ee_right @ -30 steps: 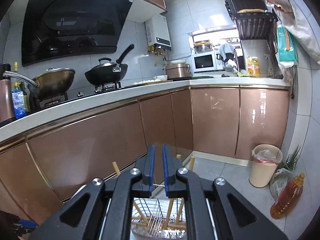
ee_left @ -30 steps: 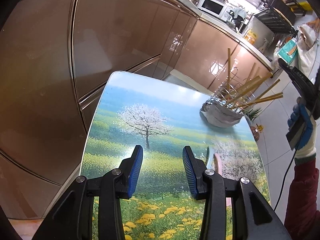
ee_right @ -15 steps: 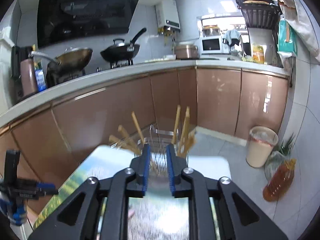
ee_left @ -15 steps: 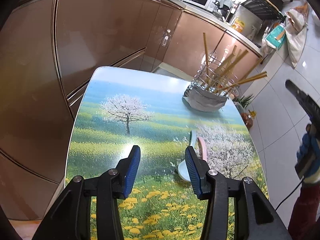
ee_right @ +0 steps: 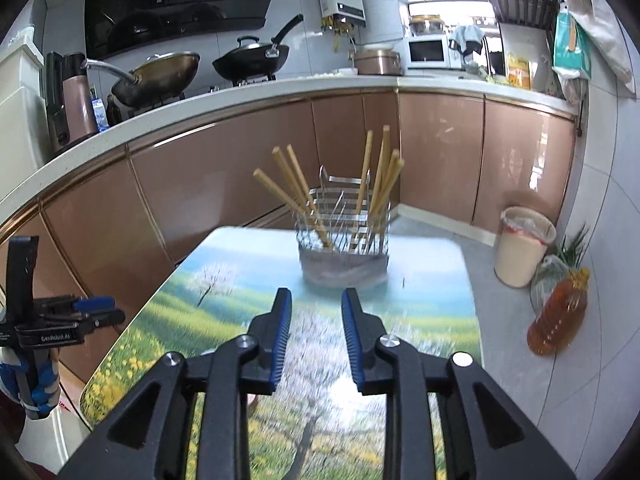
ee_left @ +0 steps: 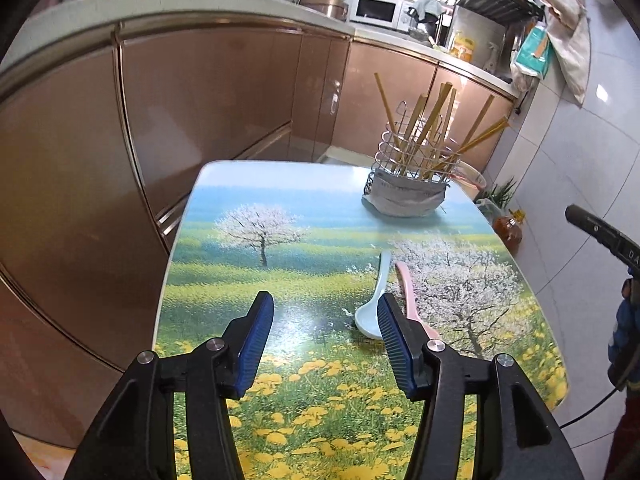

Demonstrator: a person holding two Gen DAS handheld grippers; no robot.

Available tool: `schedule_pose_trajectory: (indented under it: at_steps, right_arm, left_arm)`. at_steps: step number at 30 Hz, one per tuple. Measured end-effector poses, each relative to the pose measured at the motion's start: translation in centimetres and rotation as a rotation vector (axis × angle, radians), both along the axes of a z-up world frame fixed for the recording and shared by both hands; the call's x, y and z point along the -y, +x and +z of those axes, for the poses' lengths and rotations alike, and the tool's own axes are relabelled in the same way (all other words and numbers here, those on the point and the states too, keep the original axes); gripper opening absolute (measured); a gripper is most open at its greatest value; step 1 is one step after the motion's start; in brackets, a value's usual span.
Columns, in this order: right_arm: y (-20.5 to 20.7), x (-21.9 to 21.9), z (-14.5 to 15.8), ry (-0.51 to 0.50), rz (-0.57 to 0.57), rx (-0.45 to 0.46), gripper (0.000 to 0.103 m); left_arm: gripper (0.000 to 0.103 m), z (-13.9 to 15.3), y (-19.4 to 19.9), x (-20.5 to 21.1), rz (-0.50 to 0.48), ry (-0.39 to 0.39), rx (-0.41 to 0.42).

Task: Organize utensils
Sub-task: 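Move both open tools toward the light-blue and pink spoons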

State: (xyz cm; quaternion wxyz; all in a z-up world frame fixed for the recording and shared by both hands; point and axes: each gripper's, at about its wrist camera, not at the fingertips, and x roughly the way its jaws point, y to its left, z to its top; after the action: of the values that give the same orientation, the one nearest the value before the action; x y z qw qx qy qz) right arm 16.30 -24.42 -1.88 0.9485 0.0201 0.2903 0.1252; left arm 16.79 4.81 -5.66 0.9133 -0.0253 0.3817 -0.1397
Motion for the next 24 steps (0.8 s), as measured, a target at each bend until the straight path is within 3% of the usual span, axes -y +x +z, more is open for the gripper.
schedule_pose_trajectory:
  at_steps: [13, 20, 24]
  right_arm:
    - [-2.5, -1.7, -2.7, 0.019, 0.0, -0.081, 0.03]
    - [-2.5, -1.9, -3.7, 0.03, 0.017, -0.122, 0.03]
    - [-1.4, -2.2, -4.7, 0.044, 0.045, -0.186, 0.03]
  left_arm:
    - [0.061, 1.2, -3.4, 1.2, 0.017, 0.085, 0.125]
    - [0.061, 0.7, -3.2, 1.7, -0.003, 0.098, 0.107]
    - [0.061, 0.0, -1.3, 2.3, -0.058, 0.079, 0.048]
